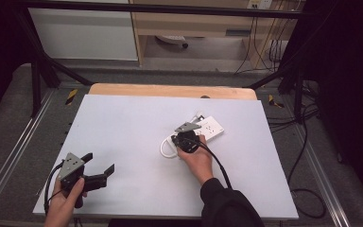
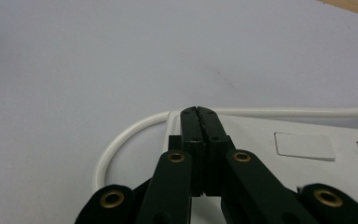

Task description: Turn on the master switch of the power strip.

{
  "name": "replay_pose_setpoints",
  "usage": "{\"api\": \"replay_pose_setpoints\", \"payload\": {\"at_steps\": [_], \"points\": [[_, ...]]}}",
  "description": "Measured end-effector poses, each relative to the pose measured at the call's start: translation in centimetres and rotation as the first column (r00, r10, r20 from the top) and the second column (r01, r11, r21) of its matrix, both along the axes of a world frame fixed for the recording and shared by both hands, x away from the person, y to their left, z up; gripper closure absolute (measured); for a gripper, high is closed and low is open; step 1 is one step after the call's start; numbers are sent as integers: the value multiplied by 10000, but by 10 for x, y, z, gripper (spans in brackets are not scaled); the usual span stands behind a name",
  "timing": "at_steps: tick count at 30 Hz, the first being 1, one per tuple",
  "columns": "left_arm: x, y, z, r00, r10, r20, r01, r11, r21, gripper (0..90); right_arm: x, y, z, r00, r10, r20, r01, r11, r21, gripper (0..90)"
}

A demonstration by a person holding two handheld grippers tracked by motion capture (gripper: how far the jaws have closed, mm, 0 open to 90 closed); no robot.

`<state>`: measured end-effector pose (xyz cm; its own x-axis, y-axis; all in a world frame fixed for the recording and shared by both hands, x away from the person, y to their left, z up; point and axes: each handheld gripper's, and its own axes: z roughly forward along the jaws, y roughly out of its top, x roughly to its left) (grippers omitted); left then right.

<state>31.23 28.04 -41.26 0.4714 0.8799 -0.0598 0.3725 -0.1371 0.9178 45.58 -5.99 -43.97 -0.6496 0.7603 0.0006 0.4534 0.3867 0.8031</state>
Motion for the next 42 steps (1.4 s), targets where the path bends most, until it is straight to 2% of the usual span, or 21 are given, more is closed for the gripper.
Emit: {"api": "replay_pose_setpoints", "payload": {"at_steps": [31, 42], "points": [[0, 0, 0, 10000, 2, -10, -2, 10000, -16, 67, -3, 4, 1, 10000, 52, -14, -52, 9999, 150, 900], [0, 0, 0, 10000, -21, -14, 21, 10000, -3, 67, -3, 3, 1, 9999, 63, -102, -59, 9994, 335, 900]]}}
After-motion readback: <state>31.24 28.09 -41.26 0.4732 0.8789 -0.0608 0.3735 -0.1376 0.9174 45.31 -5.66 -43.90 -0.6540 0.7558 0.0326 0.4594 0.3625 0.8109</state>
